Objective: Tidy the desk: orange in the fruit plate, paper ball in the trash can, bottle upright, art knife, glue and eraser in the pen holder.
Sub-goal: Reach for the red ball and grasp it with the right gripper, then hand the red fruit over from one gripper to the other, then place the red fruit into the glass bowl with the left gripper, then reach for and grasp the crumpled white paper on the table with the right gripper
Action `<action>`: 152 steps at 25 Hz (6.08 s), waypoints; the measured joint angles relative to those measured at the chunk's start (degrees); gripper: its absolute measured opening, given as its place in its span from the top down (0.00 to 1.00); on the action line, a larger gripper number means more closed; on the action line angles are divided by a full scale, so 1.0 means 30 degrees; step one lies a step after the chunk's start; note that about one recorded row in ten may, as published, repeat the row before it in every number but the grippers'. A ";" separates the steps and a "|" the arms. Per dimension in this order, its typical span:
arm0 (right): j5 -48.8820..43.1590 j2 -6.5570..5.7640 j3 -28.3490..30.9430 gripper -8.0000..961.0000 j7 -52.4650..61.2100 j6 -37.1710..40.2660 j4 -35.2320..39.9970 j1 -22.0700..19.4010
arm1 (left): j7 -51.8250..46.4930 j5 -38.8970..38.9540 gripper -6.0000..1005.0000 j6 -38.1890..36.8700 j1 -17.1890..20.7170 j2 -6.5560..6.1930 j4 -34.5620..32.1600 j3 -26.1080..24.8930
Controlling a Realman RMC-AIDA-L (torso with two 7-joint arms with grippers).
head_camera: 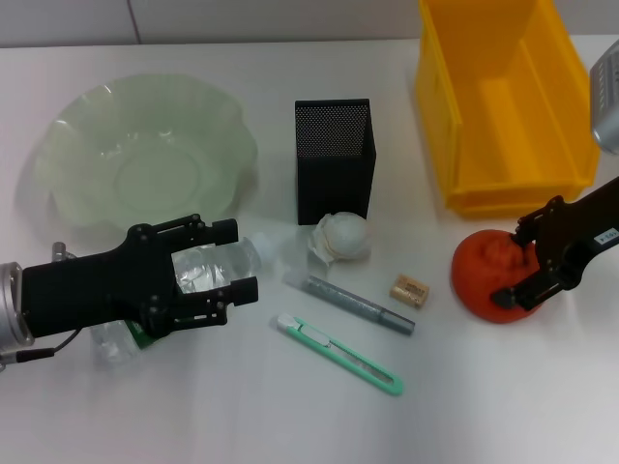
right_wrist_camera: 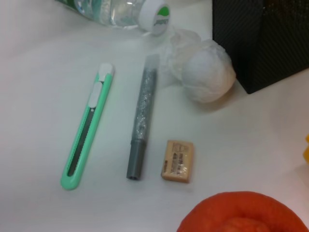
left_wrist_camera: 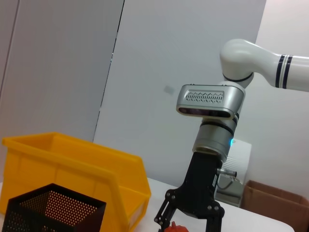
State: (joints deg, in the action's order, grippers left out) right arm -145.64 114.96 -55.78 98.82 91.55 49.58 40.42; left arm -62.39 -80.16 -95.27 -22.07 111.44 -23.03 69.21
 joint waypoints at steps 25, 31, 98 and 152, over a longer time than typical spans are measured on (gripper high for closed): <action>0.4015 -0.0623 0.5632 0.78 -0.4034 0.4790 0.0048 -0.0887 | 0.0050 0.0076 0.22 -0.0078 -0.0027 -0.0002 -0.0055 -0.0236; 0.7700 -0.0718 0.5814 0.83 -0.6128 0.5358 -0.1488 -0.1785 | 0.0173 0.0086 0.22 -0.0135 -0.0109 0.0307 -0.0267 -0.0729; 1.2512 0.1459 0.5598 0.66 -1.1561 0.1195 -0.9145 -0.0455 | 0.1280 0.0106 0.78 0.1211 -0.1197 0.1401 -0.0292 -0.2539; 1.3683 0.1393 0.5442 0.23 -1.4037 -0.1222 -0.9604 -0.2722 | 0.2598 0.0646 0.50 0.8410 -0.1353 0.2306 0.2161 -1.0327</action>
State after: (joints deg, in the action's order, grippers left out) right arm -104.59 119.14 -39.46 56.71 87.89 20.76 32.26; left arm -54.60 -78.22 -70.04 -26.13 118.36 -16.55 38.23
